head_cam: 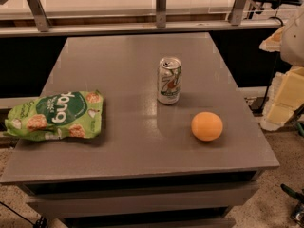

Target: Pick orange

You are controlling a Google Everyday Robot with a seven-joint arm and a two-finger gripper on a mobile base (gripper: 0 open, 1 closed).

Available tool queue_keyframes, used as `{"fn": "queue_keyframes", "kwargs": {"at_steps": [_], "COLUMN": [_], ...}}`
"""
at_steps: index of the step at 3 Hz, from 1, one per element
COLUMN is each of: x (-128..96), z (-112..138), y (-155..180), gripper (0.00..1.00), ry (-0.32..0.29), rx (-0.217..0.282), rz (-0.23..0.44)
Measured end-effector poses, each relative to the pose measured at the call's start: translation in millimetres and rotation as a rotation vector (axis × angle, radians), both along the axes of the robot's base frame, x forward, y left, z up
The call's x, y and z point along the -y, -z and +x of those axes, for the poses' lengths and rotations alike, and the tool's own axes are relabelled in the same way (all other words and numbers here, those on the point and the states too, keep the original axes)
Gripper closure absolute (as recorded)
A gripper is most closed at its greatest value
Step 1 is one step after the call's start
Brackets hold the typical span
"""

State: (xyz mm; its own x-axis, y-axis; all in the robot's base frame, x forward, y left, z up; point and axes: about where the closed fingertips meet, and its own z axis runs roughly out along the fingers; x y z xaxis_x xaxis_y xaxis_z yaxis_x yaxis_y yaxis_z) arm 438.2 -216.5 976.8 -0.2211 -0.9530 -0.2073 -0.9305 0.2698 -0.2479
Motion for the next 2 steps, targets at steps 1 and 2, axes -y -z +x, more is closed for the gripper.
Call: {"fn": "queue_keyframes", "kwargs": {"at_steps": [1, 2], "x": [0.0, -2.4], "z": [0.0, 2.3], "y": [0.0, 5.9], "gripper": [0.0, 0.0], "ry": [0.0, -0.006], "rx": [0.0, -0.005], "rz": [0.0, 0.021]}}
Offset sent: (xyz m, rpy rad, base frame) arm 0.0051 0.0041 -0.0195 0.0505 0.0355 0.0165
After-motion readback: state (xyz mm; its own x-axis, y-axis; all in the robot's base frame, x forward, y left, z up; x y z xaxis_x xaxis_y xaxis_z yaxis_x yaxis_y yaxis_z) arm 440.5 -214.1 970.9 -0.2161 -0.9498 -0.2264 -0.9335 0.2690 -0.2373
